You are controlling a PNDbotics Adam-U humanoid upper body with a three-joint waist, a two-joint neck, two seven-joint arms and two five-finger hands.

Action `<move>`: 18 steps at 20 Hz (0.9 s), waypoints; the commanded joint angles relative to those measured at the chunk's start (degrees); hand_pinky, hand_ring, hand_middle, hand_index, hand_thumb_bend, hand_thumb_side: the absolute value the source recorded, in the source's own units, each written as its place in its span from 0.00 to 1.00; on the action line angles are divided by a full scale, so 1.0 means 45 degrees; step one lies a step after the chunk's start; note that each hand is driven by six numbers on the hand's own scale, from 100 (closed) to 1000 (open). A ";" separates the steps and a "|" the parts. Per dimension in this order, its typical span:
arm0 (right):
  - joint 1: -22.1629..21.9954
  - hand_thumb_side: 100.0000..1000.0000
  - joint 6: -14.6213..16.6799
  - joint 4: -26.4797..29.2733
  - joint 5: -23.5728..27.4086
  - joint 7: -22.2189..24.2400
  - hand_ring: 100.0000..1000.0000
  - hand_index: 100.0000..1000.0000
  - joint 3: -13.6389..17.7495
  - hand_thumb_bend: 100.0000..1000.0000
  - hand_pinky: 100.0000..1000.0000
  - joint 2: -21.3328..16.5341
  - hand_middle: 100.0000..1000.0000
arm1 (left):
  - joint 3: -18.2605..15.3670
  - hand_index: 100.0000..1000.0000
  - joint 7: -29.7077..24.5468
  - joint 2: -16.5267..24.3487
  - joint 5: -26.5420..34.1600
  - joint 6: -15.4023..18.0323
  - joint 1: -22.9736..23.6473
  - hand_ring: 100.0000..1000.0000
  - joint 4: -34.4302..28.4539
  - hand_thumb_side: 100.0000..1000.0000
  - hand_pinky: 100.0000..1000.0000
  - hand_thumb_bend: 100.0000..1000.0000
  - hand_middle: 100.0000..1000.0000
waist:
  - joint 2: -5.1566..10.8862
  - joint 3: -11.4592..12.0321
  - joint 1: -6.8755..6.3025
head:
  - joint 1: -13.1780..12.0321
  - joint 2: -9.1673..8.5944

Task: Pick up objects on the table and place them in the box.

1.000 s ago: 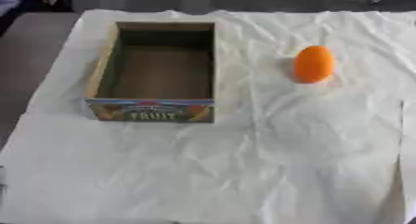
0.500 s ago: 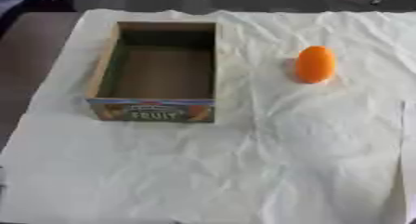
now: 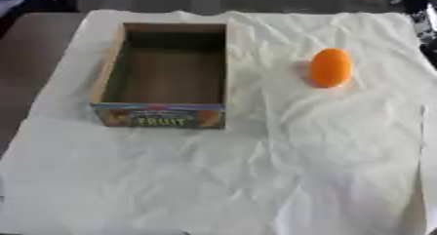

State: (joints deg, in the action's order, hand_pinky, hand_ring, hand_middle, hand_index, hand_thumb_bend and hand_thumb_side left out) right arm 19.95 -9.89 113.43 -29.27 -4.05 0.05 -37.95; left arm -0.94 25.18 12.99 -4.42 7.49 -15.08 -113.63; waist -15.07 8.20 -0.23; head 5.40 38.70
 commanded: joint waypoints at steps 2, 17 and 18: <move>0.0481 1.00 -0.0377 0.0258 -0.0765 0.0953 0.86 0.88 -0.0217 0.34 0.86 -0.1043 0.77 | 0.0036 0.71 -0.0096 0.0100 0.0034 -0.0002 -0.0072 0.65 -0.0215 0.71 0.24 0.00 0.80 | 0.0259 0.0026 0.0008 | 0.0063 0.0023; 0.1135 0.73 0.0072 0.0258 -0.1378 0.5085 0.92 0.91 -0.0799 0.81 0.90 -0.3389 0.82 | 0.0119 0.71 -0.0195 0.0185 0.0053 -0.0003 -0.0086 0.65 -0.0215 0.71 0.24 0.00 0.80 | 0.0290 0.0107 0.0093 | 0.0103 0.0028; 0.1164 0.72 0.0179 0.0258 -0.1330 0.5371 0.92 0.91 -0.0801 0.82 0.90 -0.3541 0.82 | 0.0120 0.71 -0.0196 0.0184 0.0048 -0.0001 -0.0085 0.65 -0.0215 0.71 0.24 0.00 0.80 | 0.0288 0.0115 0.0095 | 0.0103 0.0031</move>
State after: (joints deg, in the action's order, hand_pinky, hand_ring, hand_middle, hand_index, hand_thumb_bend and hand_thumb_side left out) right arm 24.27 -9.69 113.44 -35.64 18.57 -4.08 -50.99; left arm -0.58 24.57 13.02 -4.26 7.39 -15.08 -113.63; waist -14.80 8.68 0.14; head 5.78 38.72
